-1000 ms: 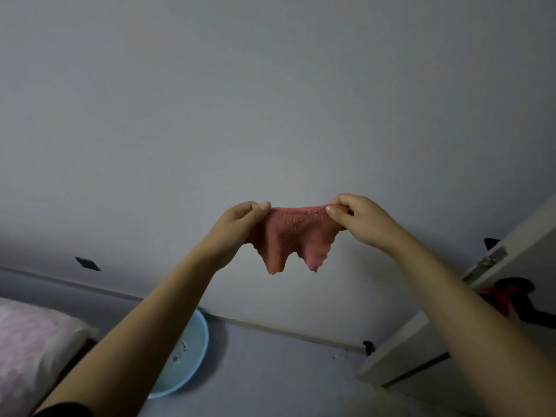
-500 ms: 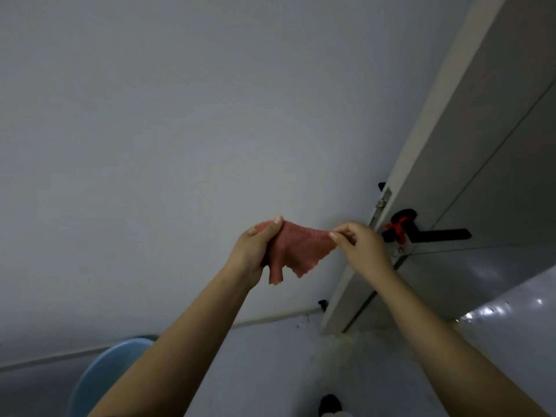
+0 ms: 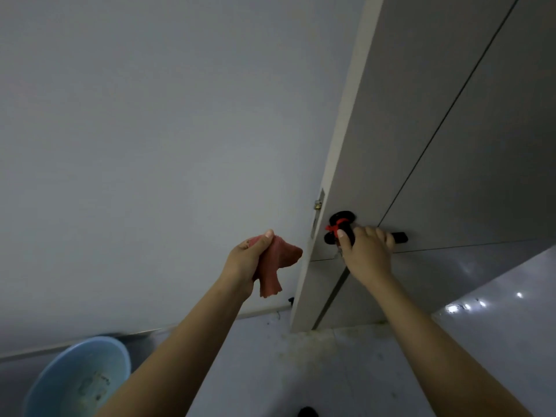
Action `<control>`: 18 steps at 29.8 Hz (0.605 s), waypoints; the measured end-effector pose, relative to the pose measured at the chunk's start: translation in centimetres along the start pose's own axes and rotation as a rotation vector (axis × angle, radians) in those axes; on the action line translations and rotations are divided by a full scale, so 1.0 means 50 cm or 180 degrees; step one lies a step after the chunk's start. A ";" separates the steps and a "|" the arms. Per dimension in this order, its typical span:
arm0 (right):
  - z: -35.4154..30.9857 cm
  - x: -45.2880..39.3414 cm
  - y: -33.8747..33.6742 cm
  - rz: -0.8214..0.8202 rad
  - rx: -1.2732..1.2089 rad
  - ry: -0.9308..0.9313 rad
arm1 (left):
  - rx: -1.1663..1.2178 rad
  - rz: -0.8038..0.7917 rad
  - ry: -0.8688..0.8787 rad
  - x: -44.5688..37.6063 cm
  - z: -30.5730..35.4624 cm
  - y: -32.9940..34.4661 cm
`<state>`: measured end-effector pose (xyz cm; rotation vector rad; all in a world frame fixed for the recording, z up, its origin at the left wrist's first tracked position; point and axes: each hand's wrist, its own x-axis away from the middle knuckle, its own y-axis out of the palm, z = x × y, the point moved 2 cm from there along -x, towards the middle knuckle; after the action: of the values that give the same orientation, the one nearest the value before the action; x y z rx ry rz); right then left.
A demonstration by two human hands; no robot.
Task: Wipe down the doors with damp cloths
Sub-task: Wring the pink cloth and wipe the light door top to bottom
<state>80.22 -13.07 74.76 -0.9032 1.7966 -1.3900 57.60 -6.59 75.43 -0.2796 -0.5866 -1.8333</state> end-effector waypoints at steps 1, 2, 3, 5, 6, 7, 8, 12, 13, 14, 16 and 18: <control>0.006 -0.006 0.001 -0.0050 0.0038 -0.0108 | 0.0011 0.0082 0.0005 0.001 -0.008 0.017; 0.009 -0.012 0.000 -0.0075 0.0044 -0.0185 | 0.0021 0.0165 0.0010 0.002 -0.015 0.033; 0.013 -0.015 -0.002 -0.0096 0.0032 -0.0240 | 0.0037 0.0198 0.0021 0.002 -0.022 0.048; 0.017 -0.015 -0.003 -0.0156 -0.0008 -0.0305 | 0.0004 0.0184 0.0064 0.010 -0.033 0.076; 0.018 -0.015 -0.003 -0.0187 -0.0024 -0.0317 | -0.0032 0.0201 0.0063 0.016 -0.036 0.085; 0.018 -0.014 -0.005 -0.0212 -0.0037 -0.0318 | -0.0055 0.0221 0.0065 0.023 -0.039 0.092; 0.017 -0.014 -0.007 -0.0235 -0.0049 -0.0314 | -0.0082 0.0203 0.0077 0.031 -0.041 0.098; 0.011 -0.008 -0.011 -0.0296 -0.0098 -0.0279 | -0.0185 0.0062 0.0118 0.048 -0.051 0.102; 0.014 0.002 -0.013 -0.0256 -0.0101 -0.0247 | -0.0193 0.0066 0.0140 0.050 -0.051 0.099; 0.020 0.018 -0.014 -0.0184 -0.0105 -0.0209 | -0.0199 0.0092 0.0153 0.053 -0.048 0.094; 0.038 0.068 -0.016 -0.0007 -0.0135 -0.0145 | -0.0227 0.0047 0.0152 0.056 -0.042 0.084; 0.065 0.133 -0.019 0.0155 -0.0255 -0.0093 | -0.0343 -0.0115 0.0183 0.062 -0.038 0.076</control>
<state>79.56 -20.51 74.40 -0.9103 1.8512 -1.2764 60.30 -11.02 76.24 -0.2889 -0.4565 -1.9048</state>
